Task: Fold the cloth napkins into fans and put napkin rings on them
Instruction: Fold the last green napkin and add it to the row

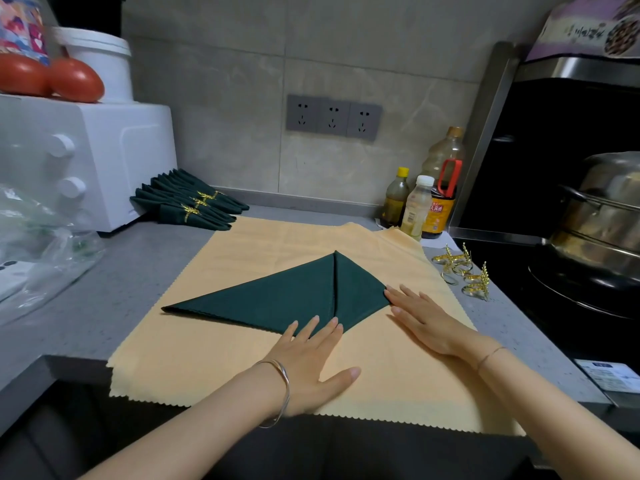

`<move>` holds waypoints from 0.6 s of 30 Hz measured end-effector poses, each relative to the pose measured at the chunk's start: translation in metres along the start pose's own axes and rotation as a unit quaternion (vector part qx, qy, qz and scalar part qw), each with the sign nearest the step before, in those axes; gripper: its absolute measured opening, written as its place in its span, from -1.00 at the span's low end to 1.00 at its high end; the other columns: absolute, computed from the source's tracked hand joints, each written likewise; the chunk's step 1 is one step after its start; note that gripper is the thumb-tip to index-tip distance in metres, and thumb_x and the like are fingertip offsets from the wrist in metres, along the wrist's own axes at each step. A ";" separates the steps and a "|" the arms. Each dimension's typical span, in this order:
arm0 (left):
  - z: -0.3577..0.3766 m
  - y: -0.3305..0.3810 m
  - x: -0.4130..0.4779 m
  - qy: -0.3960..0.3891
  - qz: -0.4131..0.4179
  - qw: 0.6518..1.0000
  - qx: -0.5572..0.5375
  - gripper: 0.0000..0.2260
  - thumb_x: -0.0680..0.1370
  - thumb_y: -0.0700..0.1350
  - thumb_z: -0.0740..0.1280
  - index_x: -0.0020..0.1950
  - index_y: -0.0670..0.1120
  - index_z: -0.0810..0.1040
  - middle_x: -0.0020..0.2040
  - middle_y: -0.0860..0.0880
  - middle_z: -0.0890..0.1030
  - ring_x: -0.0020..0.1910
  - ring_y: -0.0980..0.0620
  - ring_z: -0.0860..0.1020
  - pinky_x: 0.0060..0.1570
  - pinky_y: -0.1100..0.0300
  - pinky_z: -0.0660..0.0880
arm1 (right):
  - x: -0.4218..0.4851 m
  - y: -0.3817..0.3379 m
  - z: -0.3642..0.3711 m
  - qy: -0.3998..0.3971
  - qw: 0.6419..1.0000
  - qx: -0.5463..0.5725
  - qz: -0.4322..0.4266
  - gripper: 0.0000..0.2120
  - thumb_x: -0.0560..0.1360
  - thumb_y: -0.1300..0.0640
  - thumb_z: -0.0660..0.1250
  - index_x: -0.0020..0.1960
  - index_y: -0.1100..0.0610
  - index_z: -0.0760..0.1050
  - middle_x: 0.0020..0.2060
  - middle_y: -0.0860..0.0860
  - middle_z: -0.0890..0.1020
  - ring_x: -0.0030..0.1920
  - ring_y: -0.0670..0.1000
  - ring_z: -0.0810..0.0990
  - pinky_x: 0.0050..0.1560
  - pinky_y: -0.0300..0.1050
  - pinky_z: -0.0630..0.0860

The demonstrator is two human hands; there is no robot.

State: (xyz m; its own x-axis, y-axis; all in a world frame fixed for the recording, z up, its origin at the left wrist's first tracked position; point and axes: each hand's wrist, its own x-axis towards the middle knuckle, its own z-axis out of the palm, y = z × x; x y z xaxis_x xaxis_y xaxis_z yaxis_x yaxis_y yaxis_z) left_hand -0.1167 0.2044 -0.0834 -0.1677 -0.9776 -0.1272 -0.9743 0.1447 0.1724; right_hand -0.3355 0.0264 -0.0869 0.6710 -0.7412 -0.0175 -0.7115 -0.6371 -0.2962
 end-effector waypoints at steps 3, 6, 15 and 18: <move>-0.003 -0.005 -0.001 0.011 0.012 0.999 -0.047 -0.38 0.62 0.23 -0.07 0.56 0.00 -0.23 0.55 0.13 -0.23 0.52 0.08 -0.29 0.50 0.10 -0.24 | -0.008 -0.020 0.004 0.056 0.998 -0.004 -0.042 -0.55 0.64 -0.05 0.01 0.51 -0.04 0.14 0.45 -0.24 0.20 0.48 -0.22 0.09 0.51 -0.16 -0.13; -0.008 -0.017 -0.005 0.047 0.009 0.998 -0.035 -0.43 0.65 0.11 -0.04 0.57 -0.02 -0.21 0.56 0.11 -0.21 0.52 0.11 -0.28 0.48 0.19 -0.27 | -0.023 -0.050 0.009 0.103 0.988 0.006 -0.111 -0.60 0.62 -0.06 0.13 0.44 -0.07 0.30 0.33 -0.28 0.40 0.35 -0.30 0.32 0.48 -0.29 -0.04; -0.002 -0.032 -0.009 0.000 -0.027 0.999 0.026 -0.47 0.65 0.10 -0.09 0.57 -0.03 -0.16 0.57 0.07 -0.18 0.54 0.05 -0.21 0.50 0.09 -0.25 | -0.030 -0.103 0.029 0.218 0.955 -0.036 -0.198 -0.78 0.51 -0.03 0.31 0.11 -0.02 0.59 0.03 -0.17 0.66 -0.02 -0.10 0.62 0.14 -0.22 0.49; 0.000 -0.031 -0.007 0.014 -0.026 0.999 0.026 -0.46 0.65 0.10 -0.08 0.57 -0.02 -0.15 0.57 0.06 -0.16 0.54 0.04 -0.20 0.50 0.09 -0.24 | -0.021 -0.105 0.031 0.239 0.945 -0.079 -0.211 -0.80 0.46 0.01 0.37 0.06 -0.02 0.63 0.00 -0.17 0.66 -0.10 -0.07 0.64 -0.09 -0.21 0.54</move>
State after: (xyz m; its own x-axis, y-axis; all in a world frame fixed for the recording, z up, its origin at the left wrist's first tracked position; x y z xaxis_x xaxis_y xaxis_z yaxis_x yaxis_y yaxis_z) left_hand -0.0855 0.2068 -0.0875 -0.1129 -0.9878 -0.1072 -0.9883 0.1005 0.1145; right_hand -0.2684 0.1149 -0.0850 0.7579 -0.4011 0.5144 -0.4491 -0.8928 -0.0344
